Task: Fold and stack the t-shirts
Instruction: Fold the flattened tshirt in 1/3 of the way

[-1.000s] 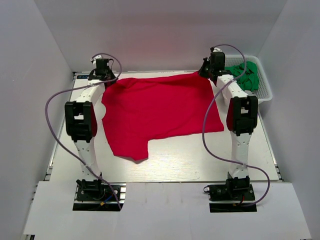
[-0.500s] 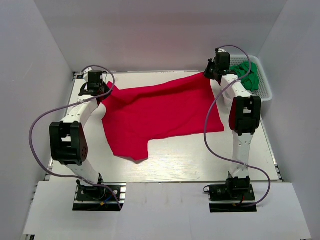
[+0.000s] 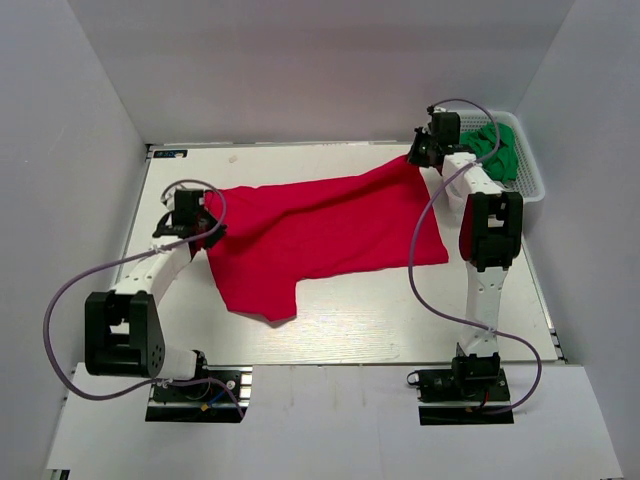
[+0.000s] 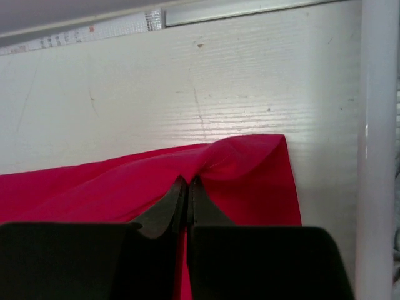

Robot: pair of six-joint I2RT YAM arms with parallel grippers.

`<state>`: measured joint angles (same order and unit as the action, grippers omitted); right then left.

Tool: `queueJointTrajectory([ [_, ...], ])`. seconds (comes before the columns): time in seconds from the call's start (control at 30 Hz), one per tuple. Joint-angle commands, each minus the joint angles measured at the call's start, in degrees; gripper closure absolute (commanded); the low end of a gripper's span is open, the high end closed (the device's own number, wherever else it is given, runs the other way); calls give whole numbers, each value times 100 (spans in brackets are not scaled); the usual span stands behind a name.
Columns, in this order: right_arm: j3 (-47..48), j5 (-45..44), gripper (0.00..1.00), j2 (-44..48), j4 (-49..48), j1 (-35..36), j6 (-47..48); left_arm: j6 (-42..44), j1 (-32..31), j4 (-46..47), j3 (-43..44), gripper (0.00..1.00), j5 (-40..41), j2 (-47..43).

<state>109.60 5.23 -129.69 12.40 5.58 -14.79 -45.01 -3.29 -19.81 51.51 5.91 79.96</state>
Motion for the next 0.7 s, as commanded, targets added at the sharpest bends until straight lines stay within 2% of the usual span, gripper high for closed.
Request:
queueJointTrajectory([
  [0.0,-123,92,100,330,-71,-22,90,-323,-40,320,-535,100,-1176,-218],
  [0.1,-150,74,100,304,-54,-22,81,-324,-93,320,-931,100,-1417,-218],
  [0.13,-167,65,100,286,-54,-40,90,-324,-93,242,-932,96,-1330,-157],
  [0.17,-167,74,100,286,-28,-40,107,-324,-93,-20,-932,86,-1243,-157],
  [0.2,-185,74,97,295,-1,-5,116,-263,-93,-144,-871,58,-1137,-96],
  [0.27,-237,57,85,295,8,-22,169,-193,-93,-443,-747,47,-1058,-95],
  [0.3,-238,31,80,312,42,-14,160,-192,-93,-497,-660,34,-1057,-95],
  [0.33,-238,4,67,321,69,-22,169,-122,-93,-497,-572,29,-1005,-95],
  [0.37,-238,4,63,330,60,-22,178,-122,-93,-584,-511,22,-952,-226],
  [0.4,-246,-5,61,339,52,-22,187,-122,-93,-716,-449,6,-847,-279],
  [0.43,-246,4,58,374,52,-22,195,-69,-93,-717,-318,0,-794,-332],
  [0.53,-220,13,52,409,51,-13,169,-69,-93,-848,-63,0,-522,-499],
  [0.67,-194,83,49,532,52,21,248,-7,-93,-849,359,0,-397,-499],
])
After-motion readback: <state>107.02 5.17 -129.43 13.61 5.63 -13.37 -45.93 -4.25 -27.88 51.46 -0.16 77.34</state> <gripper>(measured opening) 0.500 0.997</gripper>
